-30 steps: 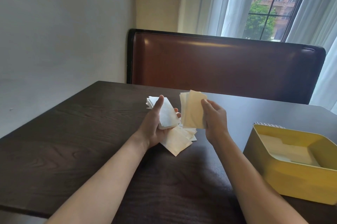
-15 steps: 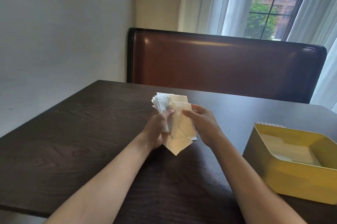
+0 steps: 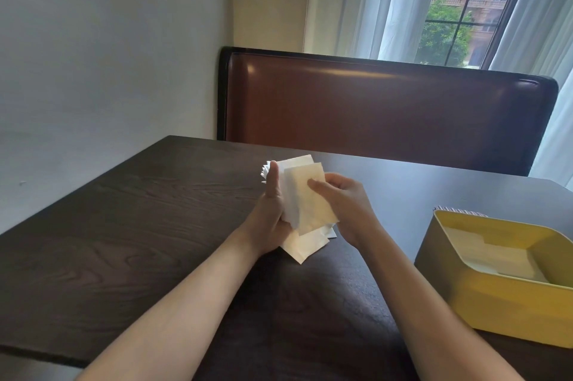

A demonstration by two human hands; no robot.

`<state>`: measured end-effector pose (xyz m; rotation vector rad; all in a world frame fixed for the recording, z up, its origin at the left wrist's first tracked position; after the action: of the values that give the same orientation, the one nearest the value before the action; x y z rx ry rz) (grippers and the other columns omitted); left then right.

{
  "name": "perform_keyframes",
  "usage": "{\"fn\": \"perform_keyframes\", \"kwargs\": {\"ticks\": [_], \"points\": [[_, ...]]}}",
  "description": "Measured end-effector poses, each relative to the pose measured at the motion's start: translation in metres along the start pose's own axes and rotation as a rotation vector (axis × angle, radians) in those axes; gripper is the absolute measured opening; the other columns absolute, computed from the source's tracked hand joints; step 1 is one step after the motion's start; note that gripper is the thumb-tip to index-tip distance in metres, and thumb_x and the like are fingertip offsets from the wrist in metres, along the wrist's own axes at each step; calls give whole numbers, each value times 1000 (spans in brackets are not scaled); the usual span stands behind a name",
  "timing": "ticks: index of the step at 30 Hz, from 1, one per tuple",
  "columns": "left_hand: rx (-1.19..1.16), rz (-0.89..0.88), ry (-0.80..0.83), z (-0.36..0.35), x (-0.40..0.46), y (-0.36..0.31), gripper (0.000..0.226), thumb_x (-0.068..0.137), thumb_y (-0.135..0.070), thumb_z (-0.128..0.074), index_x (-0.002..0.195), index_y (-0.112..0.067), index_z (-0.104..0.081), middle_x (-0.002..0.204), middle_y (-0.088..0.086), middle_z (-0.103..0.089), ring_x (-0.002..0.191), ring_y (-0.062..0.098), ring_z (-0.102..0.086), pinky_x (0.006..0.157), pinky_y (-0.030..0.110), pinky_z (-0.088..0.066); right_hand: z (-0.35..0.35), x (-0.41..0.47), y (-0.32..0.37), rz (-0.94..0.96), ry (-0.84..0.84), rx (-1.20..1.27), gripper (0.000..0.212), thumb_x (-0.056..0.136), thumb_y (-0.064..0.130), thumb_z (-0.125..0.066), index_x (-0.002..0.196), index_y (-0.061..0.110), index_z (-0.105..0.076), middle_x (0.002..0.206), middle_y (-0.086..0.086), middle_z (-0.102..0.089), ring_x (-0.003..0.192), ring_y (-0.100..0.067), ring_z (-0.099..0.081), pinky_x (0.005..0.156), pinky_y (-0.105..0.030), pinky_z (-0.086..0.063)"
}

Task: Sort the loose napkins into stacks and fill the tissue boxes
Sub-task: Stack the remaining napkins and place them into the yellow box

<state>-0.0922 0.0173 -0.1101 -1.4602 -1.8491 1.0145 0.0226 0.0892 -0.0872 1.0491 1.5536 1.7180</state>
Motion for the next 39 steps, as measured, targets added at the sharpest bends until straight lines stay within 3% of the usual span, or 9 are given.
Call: {"fn": "perform_keyframes", "kwargs": {"ticks": [4, 7, 11, 14, 22, 25, 30, 34, 39], "points": [[-19, 36, -14, -4, -1, -1, 69, 100, -66, -28, 113, -11, -68, 109, 14, -73, 99, 27, -71, 100, 46, -51, 0, 1, -7, -1, -20, -160, 13, 87, 18, -74, 86, 5, -75, 72, 4, -69, 57, 0, -63, 53, -14, -51], [-32, 58, -88, -3, -1, -1, 53, 104, -49, -38, 111, -7, -69, 101, 14, -75, 90, 27, -73, 91, 44, -53, -1, 2, -8, -10, -30, -201, 7, 84, 18, -77, 83, 11, -75, 71, 6, -69, 56, 2, -63, 52, -12, -50], [-122, 29, -174, -1, 2, -4, 52, 105, -50, -37, 118, -9, -66, 101, 15, -75, 89, 27, -72, 87, 45, -54, -2, 2, -8, -44, -30, -230, 8, 84, 23, -78, 87, 21, -71, 85, 0, -70, 66, -5, -65, 57, -20, -55], [-226, -25, -226, 6, 4, -8, 56, 104, -51, -37, 121, -5, -64, 109, 17, -70, 98, 29, -68, 97, 48, -50, -1, 2, -9, -118, 53, -278, 14, 83, 22, -79, 93, 17, -71, 87, -9, -69, 61, -10, -62, 57, -22, -56], [-373, -56, -420, 18, 5, -13, 36, 100, -44, -52, 101, -12, -68, 78, 8, -76, 85, 24, -69, 85, 38, -54, 5, 1, -6, -169, 35, -138, 6, 88, 13, -73, 90, 6, -73, 71, -7, -66, 48, -7, -57, 50, -18, -50], [-345, -83, -455, 17, 5, -16, 34, 102, -43, -50, 98, -14, -66, 82, 8, -74, 85, 22, -67, 93, 39, -51, 7, -1, -2, -147, -2, 38, 6, 93, 8, -66, 90, 6, -70, 75, -10, -66, 52, -11, -58, 51, -19, -52], [-190, -68, -250, 10, 4, -11, 66, 99, -67, -35, 112, -10, -65, 97, 13, -69, 93, 24, -64, 94, 37, -49, 6, -3, 5, -1, 7, 268, 14, 98, 6, -56, 102, 7, -69, 80, -7, -70, 60, -15, -63, 54, -20, -54], [-71, -15, -122, 6, 9, -2, 96, 88, -83, -21, 130, -7, -62, 141, 24, -56, 135, 36, -50, 119, 48, -34, 5, -4, 7, 117, 3, 292, 20, 101, 10, -51, 108, 16, -69, 88, -1, -75, 75, -22, -69, 66, -27, -58], [-103, -81, 39, 5, 8, 4, 100, 89, -79, -7, 137, -6, -54, 139, 26, -54, 129, 37, -53, 114, 54, -37, 1, -4, 8, 61, 13, 240, 18, 99, 10, -53, 105, 14, -70, 86, -3, -72, 68, -18, -64, 60, -27, -56]]}}
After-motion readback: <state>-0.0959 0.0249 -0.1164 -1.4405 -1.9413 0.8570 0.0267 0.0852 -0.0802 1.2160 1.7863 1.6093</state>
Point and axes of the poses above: each hand's wrist, its own x-axis towards the middle knuckle, its own z-axis out of the back of the hand, y = z × x, the point moved 1 cm from there along x, towards the middle knuckle
